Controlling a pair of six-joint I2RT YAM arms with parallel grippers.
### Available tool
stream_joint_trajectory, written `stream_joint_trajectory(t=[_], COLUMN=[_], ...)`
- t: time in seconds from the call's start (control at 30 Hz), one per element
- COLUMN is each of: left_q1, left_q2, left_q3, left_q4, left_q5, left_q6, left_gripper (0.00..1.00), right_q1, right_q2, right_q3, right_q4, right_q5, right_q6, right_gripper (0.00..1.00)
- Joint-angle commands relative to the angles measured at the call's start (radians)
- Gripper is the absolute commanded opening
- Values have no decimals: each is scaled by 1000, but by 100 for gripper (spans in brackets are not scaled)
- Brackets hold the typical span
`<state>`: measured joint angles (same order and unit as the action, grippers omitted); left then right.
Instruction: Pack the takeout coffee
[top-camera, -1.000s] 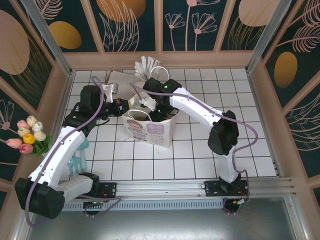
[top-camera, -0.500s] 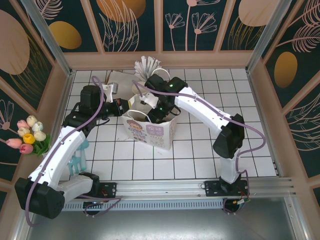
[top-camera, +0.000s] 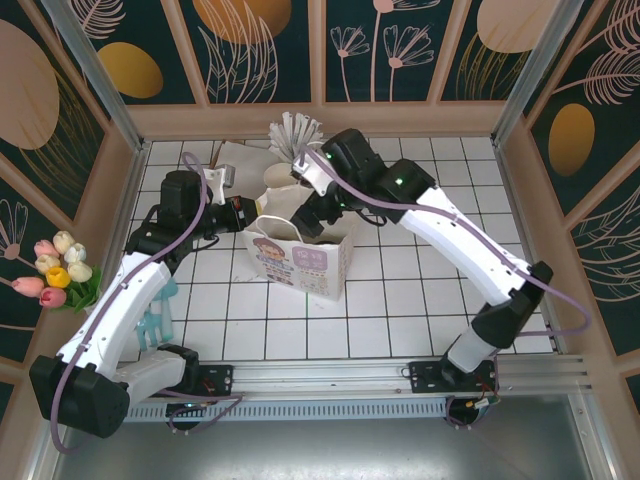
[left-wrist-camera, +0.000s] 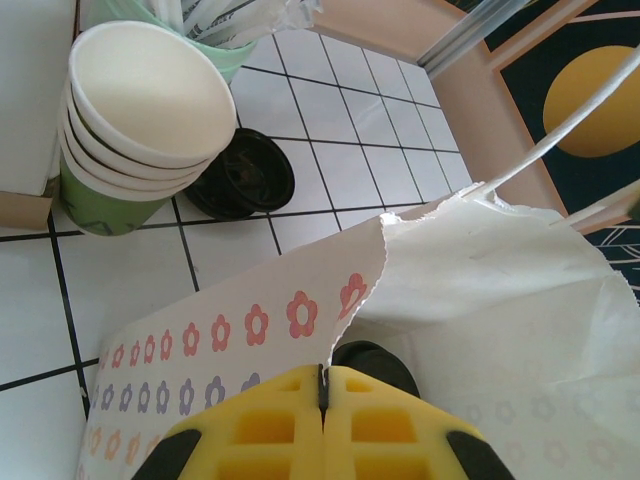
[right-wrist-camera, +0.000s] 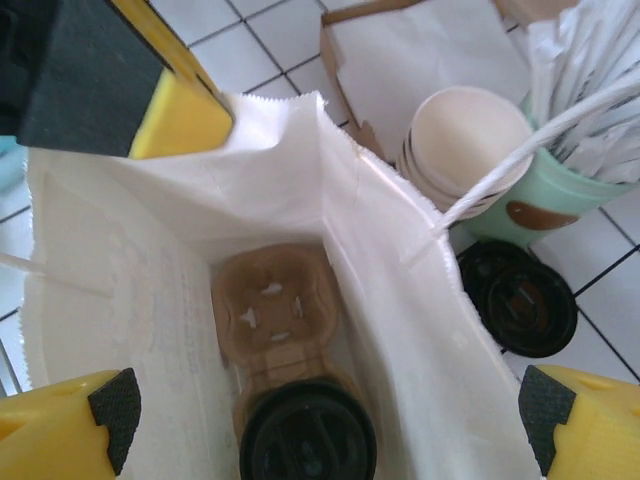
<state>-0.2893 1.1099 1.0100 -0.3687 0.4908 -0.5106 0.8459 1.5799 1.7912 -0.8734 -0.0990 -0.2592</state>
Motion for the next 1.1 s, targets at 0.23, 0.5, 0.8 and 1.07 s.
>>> stream_joint_trajectory(t=[0.23,0.5,0.8,1.07], left_q1=[-3,-3,-3,-6], left_q2=[-17,-4,11,8], left_q3=[1,-12,-12,-31], left_q4=[40,72,82,112], left_q5=[-16,-24,-23,-22], left_q6=[-32,-67,-131,-223], left_gripper=[0,0,0,0], right_q1=[13,13,14,12], right_q2=[-368,-574,-512,-337], right_q3=[-374,-615,-605,-510], right_q4=[452,432,194,143], right_q5=[152,156,311,274], right_q6=[456,829,1158,1135], right_gripper=[99,99,91,62])
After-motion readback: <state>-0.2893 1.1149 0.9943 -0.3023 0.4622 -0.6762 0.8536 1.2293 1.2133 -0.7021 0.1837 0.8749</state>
